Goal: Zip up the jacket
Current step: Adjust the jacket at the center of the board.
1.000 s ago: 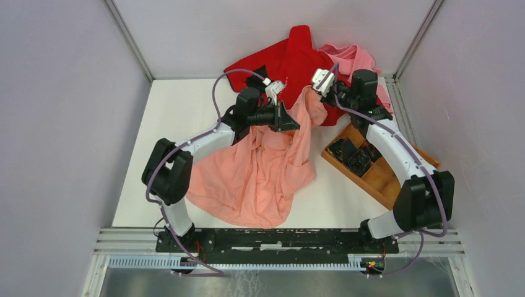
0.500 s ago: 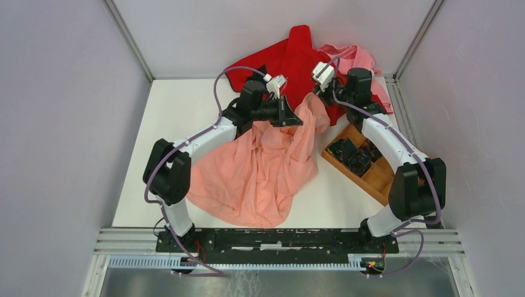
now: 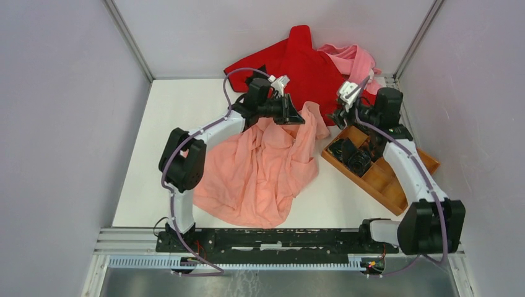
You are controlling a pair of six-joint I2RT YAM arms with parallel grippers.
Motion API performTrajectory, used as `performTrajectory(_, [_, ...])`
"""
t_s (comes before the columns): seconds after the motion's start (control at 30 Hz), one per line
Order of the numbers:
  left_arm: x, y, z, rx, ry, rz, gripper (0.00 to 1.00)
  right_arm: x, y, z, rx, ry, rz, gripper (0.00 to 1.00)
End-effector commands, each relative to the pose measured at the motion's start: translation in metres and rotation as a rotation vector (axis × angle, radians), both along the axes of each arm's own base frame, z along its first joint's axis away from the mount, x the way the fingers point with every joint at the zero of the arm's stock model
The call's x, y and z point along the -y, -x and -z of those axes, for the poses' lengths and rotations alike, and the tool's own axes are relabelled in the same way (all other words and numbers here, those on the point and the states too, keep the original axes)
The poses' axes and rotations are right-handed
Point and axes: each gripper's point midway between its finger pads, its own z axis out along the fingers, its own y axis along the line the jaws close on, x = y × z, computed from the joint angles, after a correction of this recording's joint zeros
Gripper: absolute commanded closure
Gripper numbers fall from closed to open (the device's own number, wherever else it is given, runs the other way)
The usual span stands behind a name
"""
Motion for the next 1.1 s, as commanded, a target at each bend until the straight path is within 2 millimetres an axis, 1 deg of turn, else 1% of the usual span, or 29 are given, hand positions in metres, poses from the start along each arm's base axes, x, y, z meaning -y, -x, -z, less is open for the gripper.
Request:
performTrajectory(0.0, [0.006,-0.015,0.002,0.006,-0.029,0.013,0.75,-0.027,0.061,0.005,0.03,-0.062,-0.24,0.37])
performTrajectory(0.03, [0.006,-0.019,0.004,0.021,-0.044,0.0,0.7,-0.033,0.076,0.014,0.018,-0.074,-0.297,0.37])
performTrajectory(0.07, [0.004,-0.023,0.004,0.036,-0.056,-0.014,0.67,-0.038,0.089,0.02,0.015,-0.084,-0.349,0.37])
performTrajectory(0.1, [0.003,-0.026,0.002,0.055,-0.069,-0.025,0.64,-0.04,0.099,0.03,-0.001,-0.093,-0.375,0.37])
performTrajectory(0.2, [-0.003,-0.032,-0.006,0.12,-0.097,-0.051,0.53,-0.046,0.123,0.049,-0.027,-0.121,-0.44,0.36])
performTrajectory(0.27, [-0.011,-0.035,-0.01,0.171,-0.138,-0.077,0.47,-0.048,0.134,0.061,-0.053,-0.141,-0.467,0.36])
performTrajectory(0.33, [-0.024,-0.037,-0.017,0.236,-0.195,-0.105,0.43,-0.051,0.142,0.065,-0.065,-0.159,-0.493,0.36])
performTrajectory(0.4, [-0.039,-0.037,-0.031,0.314,-0.233,-0.151,0.4,-0.053,0.149,0.067,-0.06,-0.174,-0.522,0.36])
performTrajectory(0.47, [-0.053,-0.032,-0.053,0.382,-0.227,-0.19,0.36,-0.055,0.155,0.069,-0.044,-0.179,-0.544,0.36])
performTrajectory(0.53, [-0.062,-0.021,-0.076,0.428,-0.198,-0.206,0.3,-0.054,0.158,0.07,-0.027,-0.171,-0.546,0.36])
performTrajectory(0.57, [-0.066,-0.015,-0.084,0.44,-0.184,-0.211,0.26,-0.053,0.159,0.07,-0.022,-0.17,-0.542,0.35])
performTrajectory(0.63, [-0.073,-0.001,-0.093,0.439,-0.157,-0.225,0.16,-0.051,0.16,0.07,-0.014,-0.168,-0.535,0.35])
performTrajectory(0.7, [-0.078,0.015,-0.091,0.409,-0.128,-0.215,0.13,-0.049,0.159,0.07,-0.006,-0.166,-0.524,0.35])
performTrajectory(0.8, [-0.085,0.046,-0.09,0.357,-0.046,-0.186,0.1,-0.046,0.157,0.07,-0.003,-0.173,-0.493,0.35])
performTrajectory(0.93, [-0.094,0.091,-0.081,0.296,0.113,-0.159,0.11,-0.05,0.163,0.074,-0.044,-0.231,-0.495,0.36])
performTrajectory(1.0, [-0.097,0.112,-0.078,0.258,0.209,-0.156,0.13,-0.052,0.167,0.079,-0.076,-0.255,-0.501,0.37])
performTrajectory(1.07, [-0.099,0.13,-0.07,0.216,0.288,-0.161,0.15,-0.054,0.168,0.086,-0.101,-0.251,-0.502,0.38])
